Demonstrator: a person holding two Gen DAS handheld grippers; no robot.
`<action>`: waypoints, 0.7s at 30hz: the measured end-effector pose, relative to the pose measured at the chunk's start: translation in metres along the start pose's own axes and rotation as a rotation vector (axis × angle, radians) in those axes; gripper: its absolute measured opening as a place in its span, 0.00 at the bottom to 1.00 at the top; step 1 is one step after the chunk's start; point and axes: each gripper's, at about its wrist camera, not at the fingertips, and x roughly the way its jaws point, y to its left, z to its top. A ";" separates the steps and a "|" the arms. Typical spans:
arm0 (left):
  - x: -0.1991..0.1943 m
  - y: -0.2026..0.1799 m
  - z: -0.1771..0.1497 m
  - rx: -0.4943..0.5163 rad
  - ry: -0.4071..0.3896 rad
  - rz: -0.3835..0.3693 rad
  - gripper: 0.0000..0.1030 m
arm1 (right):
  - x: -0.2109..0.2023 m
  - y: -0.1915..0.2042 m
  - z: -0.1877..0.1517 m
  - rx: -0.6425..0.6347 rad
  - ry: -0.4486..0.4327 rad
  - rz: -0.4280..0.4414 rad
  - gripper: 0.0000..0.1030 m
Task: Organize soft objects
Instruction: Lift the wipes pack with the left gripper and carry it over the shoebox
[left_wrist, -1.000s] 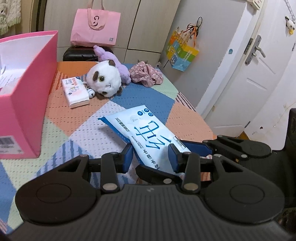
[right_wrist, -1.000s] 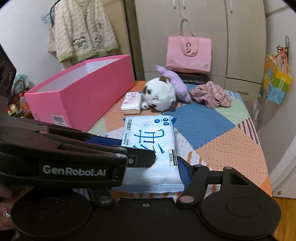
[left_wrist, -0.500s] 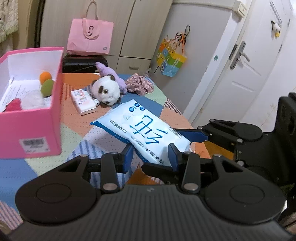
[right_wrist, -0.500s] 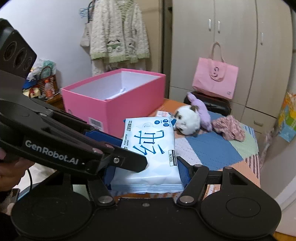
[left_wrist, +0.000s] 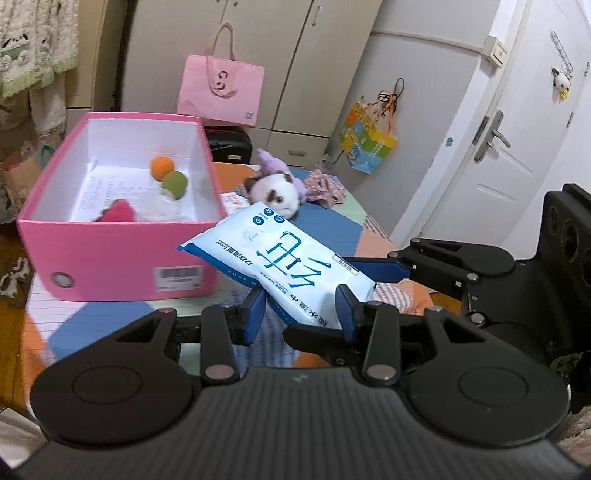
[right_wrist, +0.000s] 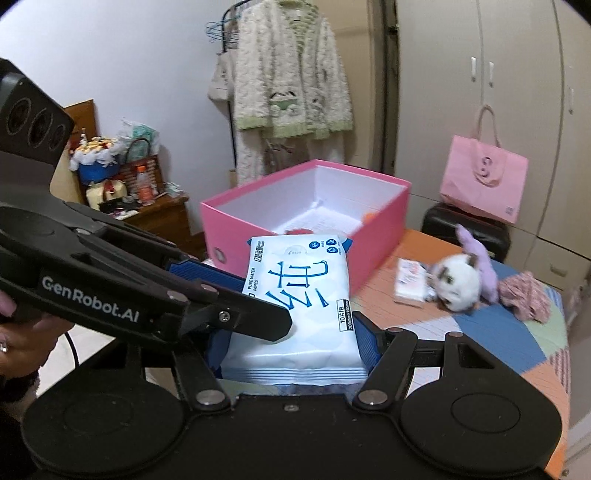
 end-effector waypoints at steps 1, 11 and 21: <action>-0.003 0.003 0.002 0.002 -0.003 0.004 0.38 | 0.003 0.004 0.004 -0.003 -0.003 0.007 0.70; -0.008 0.049 0.036 -0.016 -0.048 0.033 0.39 | 0.043 0.009 0.046 -0.033 -0.032 0.026 0.70; 0.048 0.115 0.095 -0.114 -0.017 0.000 0.39 | 0.108 -0.022 0.092 -0.025 -0.020 0.003 0.70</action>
